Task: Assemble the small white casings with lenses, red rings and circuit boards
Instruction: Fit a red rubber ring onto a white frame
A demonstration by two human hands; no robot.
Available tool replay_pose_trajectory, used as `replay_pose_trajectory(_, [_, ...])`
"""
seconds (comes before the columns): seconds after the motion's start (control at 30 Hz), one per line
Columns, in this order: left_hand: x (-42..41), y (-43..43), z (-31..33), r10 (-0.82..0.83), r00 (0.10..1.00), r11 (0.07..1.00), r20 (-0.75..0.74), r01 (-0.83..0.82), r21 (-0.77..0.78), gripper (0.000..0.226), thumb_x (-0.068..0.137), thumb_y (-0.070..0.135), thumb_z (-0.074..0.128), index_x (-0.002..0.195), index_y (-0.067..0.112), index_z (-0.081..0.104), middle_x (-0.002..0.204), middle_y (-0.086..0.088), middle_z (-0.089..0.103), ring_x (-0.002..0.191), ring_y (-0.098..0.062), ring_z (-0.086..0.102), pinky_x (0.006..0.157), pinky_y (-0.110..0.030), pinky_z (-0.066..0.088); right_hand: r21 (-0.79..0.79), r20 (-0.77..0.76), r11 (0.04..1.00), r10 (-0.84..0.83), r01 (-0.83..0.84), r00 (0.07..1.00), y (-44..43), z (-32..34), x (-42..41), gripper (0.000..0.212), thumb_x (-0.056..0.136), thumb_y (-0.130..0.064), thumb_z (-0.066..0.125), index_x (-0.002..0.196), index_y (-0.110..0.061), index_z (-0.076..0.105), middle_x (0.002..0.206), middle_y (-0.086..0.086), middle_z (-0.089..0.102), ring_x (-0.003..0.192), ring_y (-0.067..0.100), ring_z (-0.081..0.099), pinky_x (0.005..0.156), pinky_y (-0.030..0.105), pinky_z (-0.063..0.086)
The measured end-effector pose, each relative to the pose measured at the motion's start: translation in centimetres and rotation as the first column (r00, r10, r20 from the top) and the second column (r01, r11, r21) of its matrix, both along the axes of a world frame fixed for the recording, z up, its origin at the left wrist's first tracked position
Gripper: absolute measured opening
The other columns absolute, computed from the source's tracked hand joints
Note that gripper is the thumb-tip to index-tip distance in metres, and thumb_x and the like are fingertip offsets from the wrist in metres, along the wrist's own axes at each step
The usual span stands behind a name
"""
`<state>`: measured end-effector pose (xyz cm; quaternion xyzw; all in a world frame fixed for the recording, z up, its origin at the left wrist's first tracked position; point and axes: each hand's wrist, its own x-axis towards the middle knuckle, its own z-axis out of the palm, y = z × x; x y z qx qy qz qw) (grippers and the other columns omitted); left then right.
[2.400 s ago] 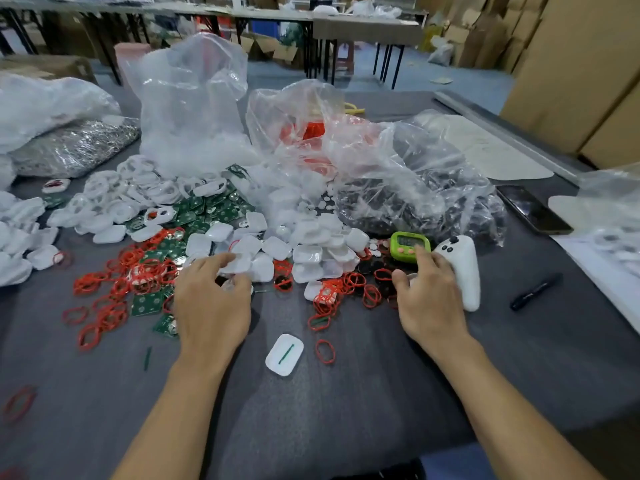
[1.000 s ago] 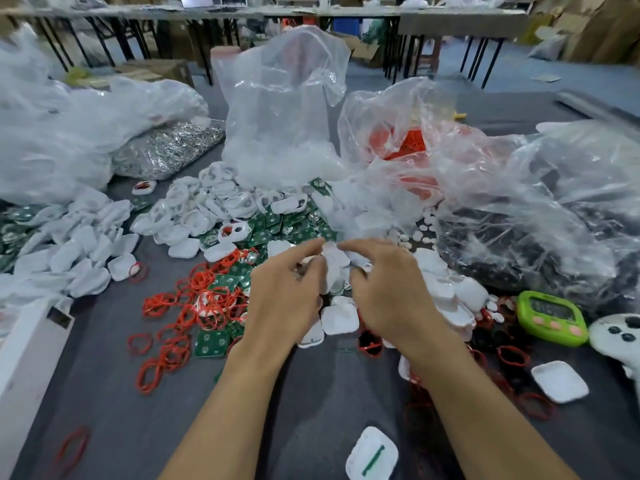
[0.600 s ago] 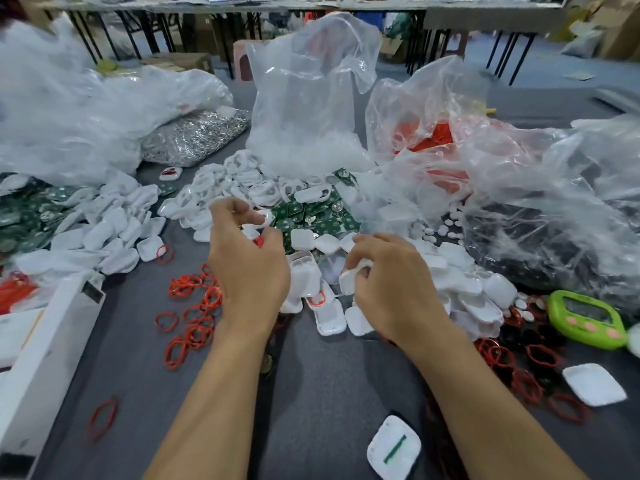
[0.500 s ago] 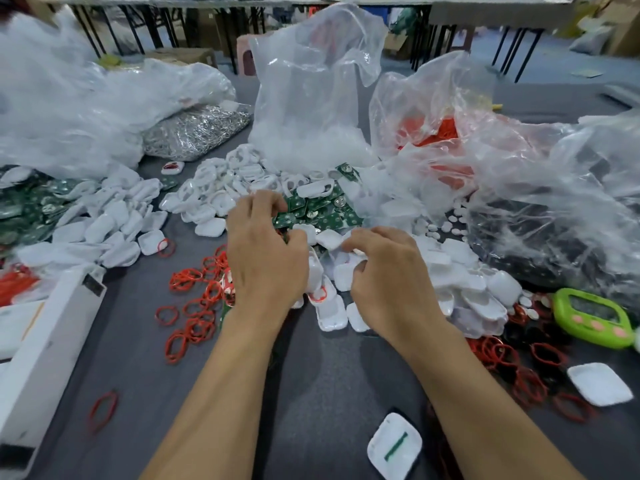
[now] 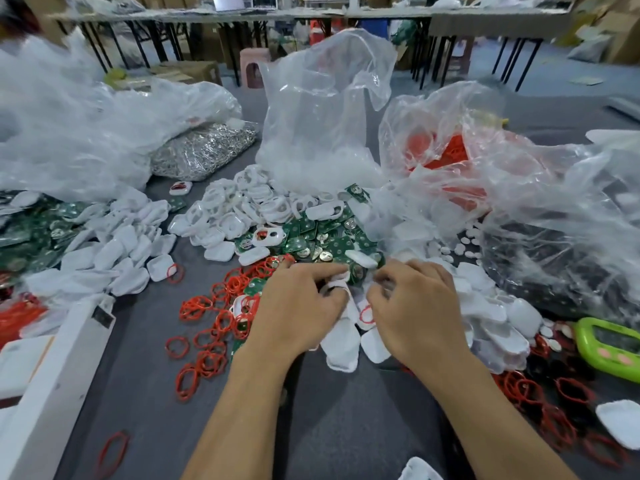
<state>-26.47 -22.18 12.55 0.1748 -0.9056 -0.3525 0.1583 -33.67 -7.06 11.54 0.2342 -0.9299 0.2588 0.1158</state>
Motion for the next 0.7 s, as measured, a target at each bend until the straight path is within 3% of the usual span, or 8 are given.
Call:
replay_pose_trajectory(0.1, [0.2,-0.5,0.2,0.138,0.983,0.983,-0.117,-0.121,0.138,0.038,0.073,0.039,0.063,0.108,0.043,0.078,0.101,0.028,0.075,0.094,0.012,0.065,0.089,-0.020,0.054,-0.223,0.023,0.974,0.047,-0.040,0.999,-0.1,1.0,-0.1,0.027,0.091,-0.018,0.062,0.114,-0.022,0.076,0.121,-0.005,0.070,0.120,0.012,0.056,0.109,0.028,0.044])
replay_pose_trajectory(0.17, [0.3,-1.3,0.2,0.349,0.915,0.927,-0.205,-0.305,0.217,0.034,0.080,0.038,0.061,0.109,0.043,0.077,0.094,0.037,0.071,0.091,0.015,0.065,0.086,-0.016,0.050,-0.252,0.039,0.962,0.118,-0.105,0.992,-1.2,2.4,-0.8,0.036,0.091,-0.014,0.058,0.121,-0.026,0.073,0.118,-0.009,0.064,0.108,-0.002,0.050,0.100,0.004,0.036])
replay_pose_trajectory(0.2, [0.2,-1.7,0.1,0.447,0.863,0.886,-0.236,-0.389,0.253,0.032,0.082,0.034,0.058,0.107,0.043,0.077,0.088,0.040,0.070,0.083,0.013,0.066,0.081,-0.016,0.050,-0.200,0.070,0.971,0.151,-0.135,0.986,-2.2,3.2,-1.6,0.042,0.091,-0.012,0.056,0.127,-0.028,0.070,0.121,-0.006,0.062,0.108,0.001,0.050,0.098,0.003,0.033])
replay_pose_trajectory(0.3, [0.0,-3.0,-0.1,0.626,0.736,0.741,-0.256,-0.459,0.490,0.034,0.086,0.015,0.057,0.097,0.039,0.079,0.086,0.026,0.075,0.066,0.001,0.068,0.064,-0.022,0.055,0.005,0.173,0.976,0.214,-0.218,0.961,-6.3,5.2,-4.7,0.059,0.090,0.001,0.051,0.141,-0.028,0.060,0.133,0.008,0.063,0.123,0.026,0.056,0.105,0.034,0.044])
replay_pose_trajectory(0.4, [-0.1,-3.9,0.1,0.670,0.698,0.667,-0.253,-0.417,0.617,0.039,0.088,0.004,0.056,0.091,0.036,0.078,0.089,0.018,0.078,0.076,-0.013,0.074,0.066,-0.032,0.057,0.150,0.245,0.938,0.272,-0.313,0.931,-10.2,6.0,-7.5,0.066,0.090,0.004,0.047,0.149,-0.027,0.050,0.141,0.014,0.056,0.129,0.034,0.052,0.109,0.045,0.046])
replay_pose_trajectory(0.53, [0.6,-3.9,0.5,0.677,0.702,0.724,-0.221,-0.581,0.373,0.037,0.084,0.020,0.052,0.091,0.050,0.073,0.071,0.025,0.071,0.049,-0.007,0.057,0.054,-0.026,0.043,0.209,0.220,0.916,0.298,-0.343,0.929,-11.8,4.9,-8.9,0.069,0.087,0.011,0.051,0.151,-0.016,0.047,0.149,0.008,0.054,0.135,0.033,0.052,0.112,0.044,0.043])
replay_pose_trajectory(0.63, [0.9,-3.2,1.1,0.704,0.704,0.706,-0.094,-0.708,-0.025,0.038,0.084,0.035,0.052,0.114,0.051,0.069,0.079,0.009,0.073,0.069,-0.020,0.055,0.067,-0.032,0.033,0.073,0.133,0.968,0.228,-0.239,0.965,-10.8,5.0,-8.9,0.079,0.087,0.016,0.056,0.154,-0.023,0.045,0.139,0.012,0.063,0.115,0.031,0.066,0.105,0.044,0.052])
replay_pose_trajectory(0.7, [0.6,-2.7,1.4,0.700,0.714,0.707,-0.011,-0.694,-0.135,0.038,0.087,0.039,0.053,0.122,0.047,0.065,0.099,0.004,0.073,0.083,-0.025,0.057,0.071,-0.037,0.033,-0.011,0.056,0.981,0.194,-0.194,0.979,-8.9,5.8,-8.6,0.086,0.082,0.019,0.061,0.154,-0.026,0.044,0.126,0.012,0.070,0.109,0.029,0.067,0.102,0.042,0.054])
